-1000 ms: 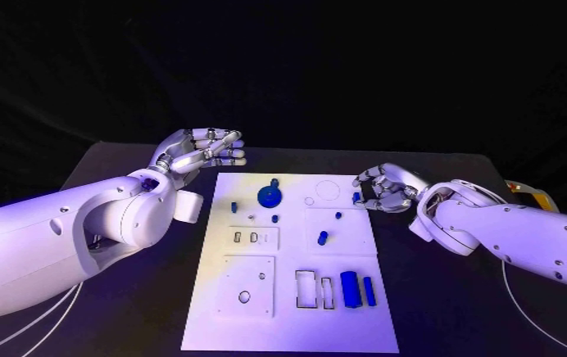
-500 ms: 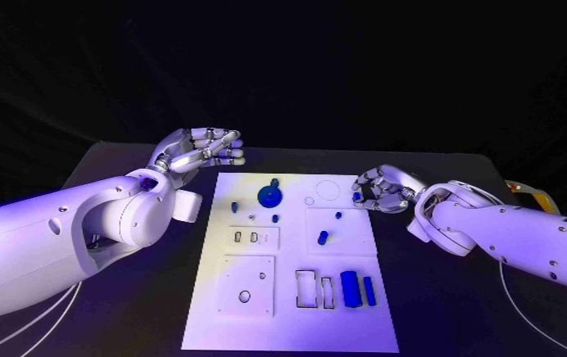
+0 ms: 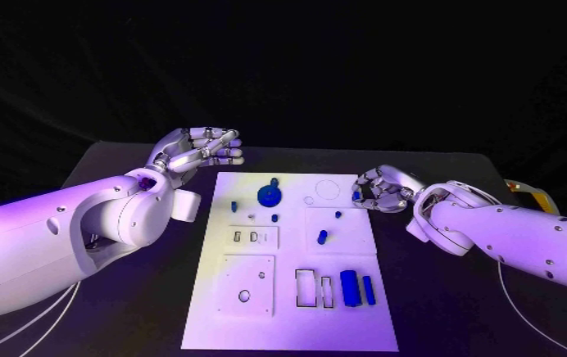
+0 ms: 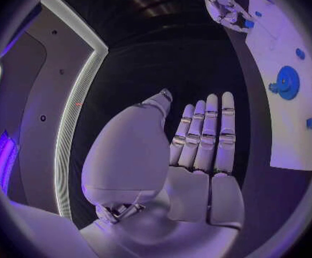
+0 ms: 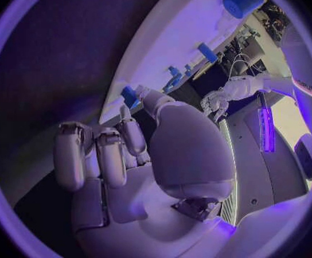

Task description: Assemble the parts on the task board

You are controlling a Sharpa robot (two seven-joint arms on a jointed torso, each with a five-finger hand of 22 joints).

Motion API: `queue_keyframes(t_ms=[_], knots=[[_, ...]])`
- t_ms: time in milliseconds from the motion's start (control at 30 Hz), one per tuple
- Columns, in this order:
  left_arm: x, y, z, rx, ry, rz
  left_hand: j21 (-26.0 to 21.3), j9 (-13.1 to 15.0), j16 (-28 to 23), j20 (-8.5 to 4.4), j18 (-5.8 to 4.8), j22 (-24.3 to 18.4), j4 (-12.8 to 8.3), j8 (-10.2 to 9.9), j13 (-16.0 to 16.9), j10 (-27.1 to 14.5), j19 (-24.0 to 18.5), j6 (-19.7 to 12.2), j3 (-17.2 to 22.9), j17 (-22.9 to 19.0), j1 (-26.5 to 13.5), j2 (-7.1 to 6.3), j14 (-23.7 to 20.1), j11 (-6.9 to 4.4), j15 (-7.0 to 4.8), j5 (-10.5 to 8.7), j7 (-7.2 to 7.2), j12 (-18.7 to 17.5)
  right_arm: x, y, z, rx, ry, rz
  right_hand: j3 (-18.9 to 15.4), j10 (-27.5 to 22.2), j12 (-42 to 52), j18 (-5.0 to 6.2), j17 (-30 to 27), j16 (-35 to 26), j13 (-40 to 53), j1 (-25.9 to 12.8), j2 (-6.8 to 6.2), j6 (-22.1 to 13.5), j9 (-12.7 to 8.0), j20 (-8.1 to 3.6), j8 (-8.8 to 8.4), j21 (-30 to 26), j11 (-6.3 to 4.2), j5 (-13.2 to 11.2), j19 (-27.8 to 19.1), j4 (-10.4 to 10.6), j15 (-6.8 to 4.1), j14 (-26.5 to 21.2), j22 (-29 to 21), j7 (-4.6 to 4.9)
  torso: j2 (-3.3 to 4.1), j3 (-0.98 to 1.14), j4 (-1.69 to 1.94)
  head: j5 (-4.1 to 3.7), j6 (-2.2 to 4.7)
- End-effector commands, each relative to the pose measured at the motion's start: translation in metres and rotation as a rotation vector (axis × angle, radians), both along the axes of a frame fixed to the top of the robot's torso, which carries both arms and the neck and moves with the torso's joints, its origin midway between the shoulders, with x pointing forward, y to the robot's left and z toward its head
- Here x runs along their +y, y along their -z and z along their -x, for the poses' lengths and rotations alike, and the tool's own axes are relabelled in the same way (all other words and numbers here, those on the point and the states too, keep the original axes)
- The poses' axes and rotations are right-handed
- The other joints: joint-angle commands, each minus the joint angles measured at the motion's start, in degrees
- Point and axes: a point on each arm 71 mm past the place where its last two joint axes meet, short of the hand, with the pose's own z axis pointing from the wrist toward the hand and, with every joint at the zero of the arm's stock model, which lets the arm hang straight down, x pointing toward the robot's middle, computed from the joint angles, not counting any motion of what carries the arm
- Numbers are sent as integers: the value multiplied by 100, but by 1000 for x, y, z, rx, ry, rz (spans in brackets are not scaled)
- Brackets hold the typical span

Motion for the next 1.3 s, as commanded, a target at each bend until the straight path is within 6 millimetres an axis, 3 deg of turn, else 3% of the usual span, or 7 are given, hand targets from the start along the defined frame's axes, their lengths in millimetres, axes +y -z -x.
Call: queue_keyframes(t_ms=[33,133,333,433,1000,1133,1300], knots=[[-1,-1,0,-6,14,11,-28,-4,-38,20,78,-6,-3,-18,7,20,10,-36,-29,6,-17,33,-39,25,12,-32,100,-27,0,2,1,6,-1,11,37,40,35,-53,1283,36,9,10,48,42,7,-17,36,15,1,-15,36,-10,-38,538,685,-14,3,1,0,2,-12],[-1,-1,0,-5,12,10,-28,-4,-38,20,78,-6,-3,-18,7,20,10,-36,-29,6,-17,33,-39,25,12,-32,100,-27,1,4,1,9,-4,11,51,46,35,-53,1282,35,10,3,62,82,13,-25,55,14,-8,-16,37,-7,-47,538,686,-24,0,1,-3,4,-12],[0,-1,0,-4,10,9,-30,-4,-40,20,78,-11,-4,-17,7,21,12,-37,-28,20,-9,36,-42,25,12,-32,102,-35,3,4,1,1,-13,2,162,103,63,-63,1286,36,55,-9,236,269,51,-68,165,44,-64,-67,67,21,-95,539,726,-87,0,2,3,6,-14],[0,-1,0,-4,10,9,-30,-4,-40,20,78,-11,-4,-17,7,21,12,-37,-28,20,-9,36,-42,25,12,-32,102,-35,3,4,1,-5,-13,-3,256,140,76,-65,1284,35,80,-3,358,421,103,-116,295,49,-130,-329,75,15,-151,539,738,-164,0,1,5,2,-21],[2,-1,0,-3,7,7,-30,-4,-40,20,78,-11,-4,-17,7,21,12,-37,-28,20,-9,36,-42,25,12,-32,102,-35,5,-5,3,-85,39,-29,468,287,162,-85,1287,35,215,31,553,493,172,-188,451,107,-207,-328,130,-47,-223,540,810,-245,-14,-4,3,21,-28],[2,-1,-1,-3,5,6,-30,-4,-40,20,78,-11,-4,-17,7,21,12,-37,-28,20,-9,36,-42,25,12,-32,102,-35,15,-13,7,-99,47,-37,564,295,155,-89,1290,35,216,75,618,491,195,-207,496,121,-223,-358,144,-110,-240,541,828,-259,-26,-8,4,39,-30],[3,0,-2,-2,3,5,-31,-5,-43,20,78,-14,-4,-19,6,18,13,-44,-29,27,-7,36,-46,28,14,-32,106,-41,42,-26,17,-120,38,-41,652,299,143,-91,1287,34,214,72,666,465,218,-219,535,122,-225,-493,148,-154,-247,541,834,-258,-55,-8,-2,76,-60]])
